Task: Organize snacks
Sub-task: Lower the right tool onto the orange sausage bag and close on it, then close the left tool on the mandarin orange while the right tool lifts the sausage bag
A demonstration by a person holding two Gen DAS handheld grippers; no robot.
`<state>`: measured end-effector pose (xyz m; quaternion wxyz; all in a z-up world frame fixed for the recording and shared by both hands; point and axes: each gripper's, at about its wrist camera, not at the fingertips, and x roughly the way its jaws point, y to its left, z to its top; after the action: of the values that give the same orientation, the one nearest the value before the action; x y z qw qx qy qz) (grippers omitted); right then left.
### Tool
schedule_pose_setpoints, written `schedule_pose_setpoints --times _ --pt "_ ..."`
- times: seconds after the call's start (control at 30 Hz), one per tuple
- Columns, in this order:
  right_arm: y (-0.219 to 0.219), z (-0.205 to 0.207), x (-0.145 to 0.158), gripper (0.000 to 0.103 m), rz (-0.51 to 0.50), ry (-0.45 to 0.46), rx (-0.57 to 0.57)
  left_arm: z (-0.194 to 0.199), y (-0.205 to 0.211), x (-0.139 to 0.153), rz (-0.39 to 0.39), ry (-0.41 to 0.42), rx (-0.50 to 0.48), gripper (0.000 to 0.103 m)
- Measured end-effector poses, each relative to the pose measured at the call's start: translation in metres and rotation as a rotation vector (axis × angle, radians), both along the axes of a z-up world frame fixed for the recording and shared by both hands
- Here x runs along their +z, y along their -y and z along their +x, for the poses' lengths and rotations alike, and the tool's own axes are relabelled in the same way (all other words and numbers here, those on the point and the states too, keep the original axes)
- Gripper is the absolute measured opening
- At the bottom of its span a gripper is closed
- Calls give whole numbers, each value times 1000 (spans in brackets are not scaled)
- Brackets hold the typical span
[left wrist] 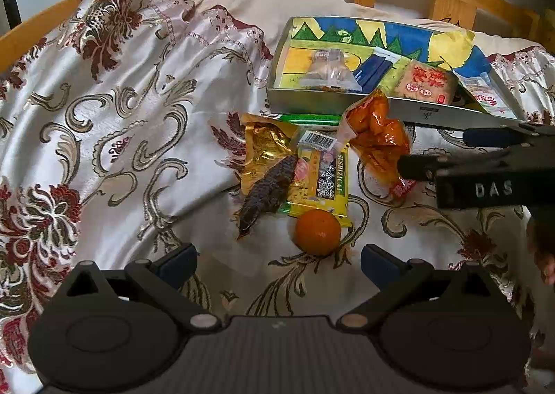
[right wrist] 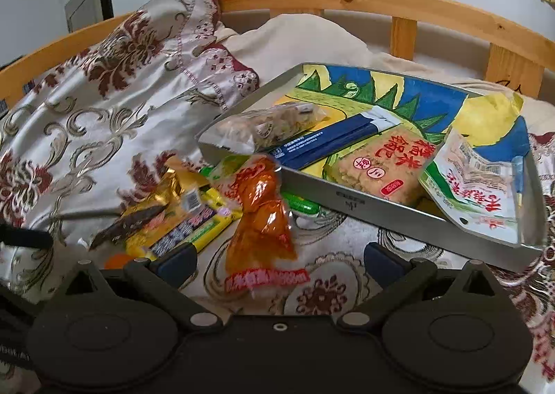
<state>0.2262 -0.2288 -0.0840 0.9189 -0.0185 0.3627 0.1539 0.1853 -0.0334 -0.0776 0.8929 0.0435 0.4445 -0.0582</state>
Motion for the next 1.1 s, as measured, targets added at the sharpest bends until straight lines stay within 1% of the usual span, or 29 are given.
schedule_pose_setpoints --times 0.17,0.23,0.37,0.5,0.6,0.67,0.8,0.83,0.97,1.03,1.07,1.1 --pt "3 17 -6 92 59 -21 -3 5 0 -8 -21 -28 -1 102" --pt "0 22 -8 86 57 -19 8 7 0 -10 -30 -33 3 102" --pt "-4 32 -13 81 49 -17 18 8 -2 -11 -49 -28 17 102" --pt "-8 42 -22 74 51 -28 26 10 -5 -11 -63 -20 31 99" --pt "-10 47 -28 68 56 -40 30 9 -6 -10 -92 -5 28 97" --pt "-10 49 -31 68 61 -43 30 8 -6 -8 -113 8 19 96" --pt "-11 52 -32 67 67 -36 34 8 -4 -9 -116 18 -4 87" --pt "-12 52 -33 65 67 -34 36 8 -4 -9 -117 16 -6 83" --pt "-14 53 -34 57 67 -28 44 9 -3 -11 -125 17 -16 79" --pt "-15 52 -33 51 71 -29 47 8 -1 -11 -125 28 -25 73" --pt "-15 52 -33 50 77 -32 49 8 1 -11 -124 32 -32 72" --pt "-16 52 -33 49 77 -34 48 8 2 -11 -122 33 -42 67"
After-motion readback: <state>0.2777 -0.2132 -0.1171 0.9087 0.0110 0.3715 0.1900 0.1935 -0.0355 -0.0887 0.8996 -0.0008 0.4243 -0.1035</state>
